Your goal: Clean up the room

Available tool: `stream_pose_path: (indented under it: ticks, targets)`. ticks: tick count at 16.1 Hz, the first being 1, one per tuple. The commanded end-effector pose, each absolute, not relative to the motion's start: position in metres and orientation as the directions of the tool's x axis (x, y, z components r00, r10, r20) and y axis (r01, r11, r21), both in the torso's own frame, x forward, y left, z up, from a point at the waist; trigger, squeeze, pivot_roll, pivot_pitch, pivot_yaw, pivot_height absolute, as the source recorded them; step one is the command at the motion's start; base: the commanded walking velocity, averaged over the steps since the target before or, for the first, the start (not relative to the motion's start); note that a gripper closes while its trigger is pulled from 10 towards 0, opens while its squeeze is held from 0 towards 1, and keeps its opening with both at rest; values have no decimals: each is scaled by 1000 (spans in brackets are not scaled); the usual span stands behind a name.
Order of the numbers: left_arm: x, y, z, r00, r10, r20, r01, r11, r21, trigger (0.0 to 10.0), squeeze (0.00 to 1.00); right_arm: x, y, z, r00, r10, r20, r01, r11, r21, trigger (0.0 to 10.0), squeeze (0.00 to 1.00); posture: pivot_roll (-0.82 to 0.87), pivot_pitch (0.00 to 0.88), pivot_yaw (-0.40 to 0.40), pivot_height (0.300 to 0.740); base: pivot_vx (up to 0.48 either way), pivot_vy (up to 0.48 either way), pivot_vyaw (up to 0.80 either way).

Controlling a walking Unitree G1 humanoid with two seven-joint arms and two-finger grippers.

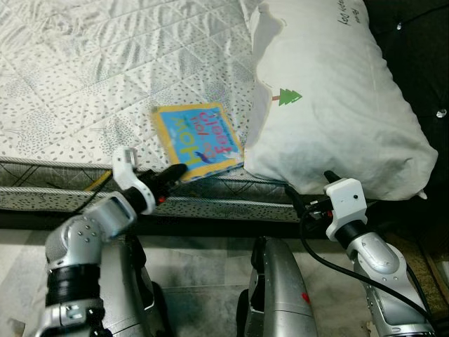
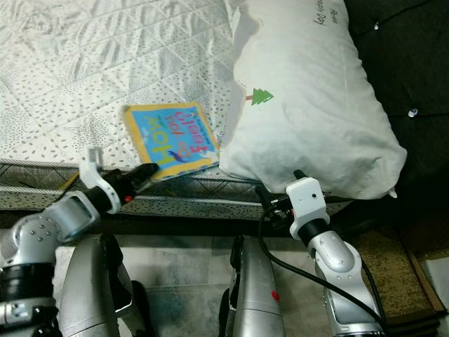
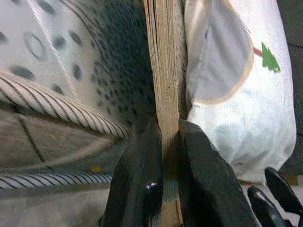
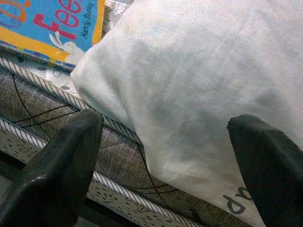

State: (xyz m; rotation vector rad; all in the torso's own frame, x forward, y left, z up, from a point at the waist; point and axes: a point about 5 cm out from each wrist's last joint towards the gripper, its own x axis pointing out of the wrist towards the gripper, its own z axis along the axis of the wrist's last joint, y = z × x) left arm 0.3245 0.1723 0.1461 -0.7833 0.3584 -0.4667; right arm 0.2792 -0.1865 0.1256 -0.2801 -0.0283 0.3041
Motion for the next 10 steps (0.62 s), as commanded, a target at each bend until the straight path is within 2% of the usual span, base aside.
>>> stream_pose_path:
  ticks: [1, 2, 3, 10]
  targets:
    - [327, 183, 142, 863, -476, -169, 225, 662, -715, 10000, 4, 276, -192, 120, 958, 283, -41, -283, 917, -281, 10000, 0, -68, 263, -158, 514, 0, 0, 0]
    - [329, 187, 141, 868, -464, -178, 214, 672, -709, 10000, 776, 276, -192, 120, 958, 284, -40, -284, 917, -282, 10000, 0, -70, 264, -157, 514, 0, 0, 0]
    - [331, 190, 141, 871, -456, -184, 207, 680, -703, 10000, 1000, 276, -192, 120, 958, 285, -39, -284, 916, -282, 10000, 0, -71, 264, -157, 514, 0, 0, 0]
    - [342, 225, 137, 919, -308, -246, 87, 768, -635, 10000, 1000, 276, -191, 120, 958, 286, -34, -284, 916, -284, 10000, 0, -69, 263, -153, 514, 0, 0, 0]
